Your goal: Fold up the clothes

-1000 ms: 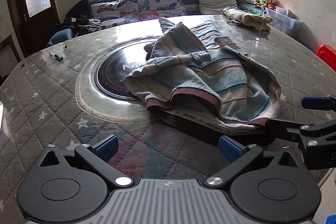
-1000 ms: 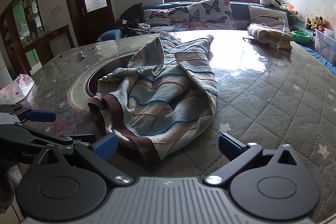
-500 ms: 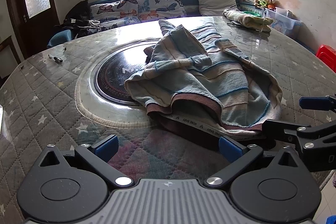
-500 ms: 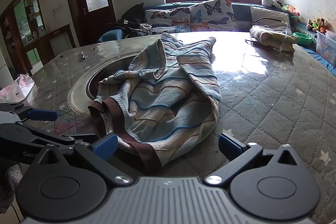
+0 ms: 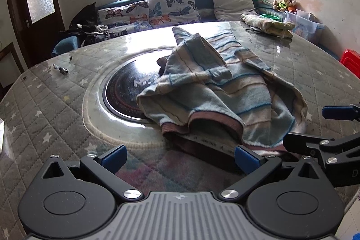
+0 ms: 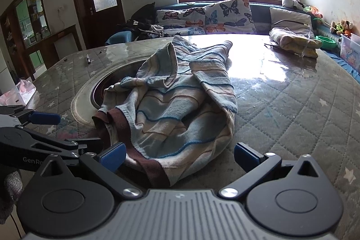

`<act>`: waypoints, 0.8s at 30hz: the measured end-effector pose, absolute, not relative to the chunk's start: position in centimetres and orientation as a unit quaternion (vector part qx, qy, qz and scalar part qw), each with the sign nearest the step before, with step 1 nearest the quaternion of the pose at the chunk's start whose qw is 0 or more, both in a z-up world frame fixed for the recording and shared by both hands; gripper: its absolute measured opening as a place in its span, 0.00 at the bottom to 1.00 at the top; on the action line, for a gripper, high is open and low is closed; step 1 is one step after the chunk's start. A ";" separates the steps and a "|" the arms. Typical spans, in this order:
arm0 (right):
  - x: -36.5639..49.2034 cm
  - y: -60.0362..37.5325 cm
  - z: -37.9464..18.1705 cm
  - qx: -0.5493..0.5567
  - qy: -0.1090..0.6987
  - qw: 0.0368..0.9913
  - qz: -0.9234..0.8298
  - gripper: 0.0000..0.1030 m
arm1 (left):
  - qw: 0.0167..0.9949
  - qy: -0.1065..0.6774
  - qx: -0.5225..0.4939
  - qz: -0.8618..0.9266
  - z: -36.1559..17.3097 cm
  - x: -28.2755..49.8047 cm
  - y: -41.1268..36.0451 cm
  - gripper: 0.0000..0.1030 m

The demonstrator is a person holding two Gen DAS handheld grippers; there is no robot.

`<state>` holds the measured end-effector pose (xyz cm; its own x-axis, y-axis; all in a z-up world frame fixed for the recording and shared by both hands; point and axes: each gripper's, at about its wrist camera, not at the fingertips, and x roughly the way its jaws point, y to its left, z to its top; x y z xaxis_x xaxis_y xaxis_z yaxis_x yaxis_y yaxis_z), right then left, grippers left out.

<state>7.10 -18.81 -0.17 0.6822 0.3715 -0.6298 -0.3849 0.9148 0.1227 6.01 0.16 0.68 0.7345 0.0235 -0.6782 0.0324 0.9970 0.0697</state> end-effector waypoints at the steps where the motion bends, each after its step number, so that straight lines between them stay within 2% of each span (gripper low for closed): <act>1: 7.3 -18.8 -0.1 -0.011 0.341 0.917 0.206 1.00 | 0.931 0.363 0.039 -0.002 0.7 6.2 0.2 1.00; 11: 11.3 -19.3 0.1 -0.027 0.337 0.921 0.196 0.99 | 0.939 0.341 0.041 -0.003 1.4 9.4 1.2 0.99; 24: 17.9 -18.6 -0.3 -0.053 0.344 0.918 0.188 0.85 | 0.938 0.315 0.133 -0.062 0.8 15.5 -1.5 0.95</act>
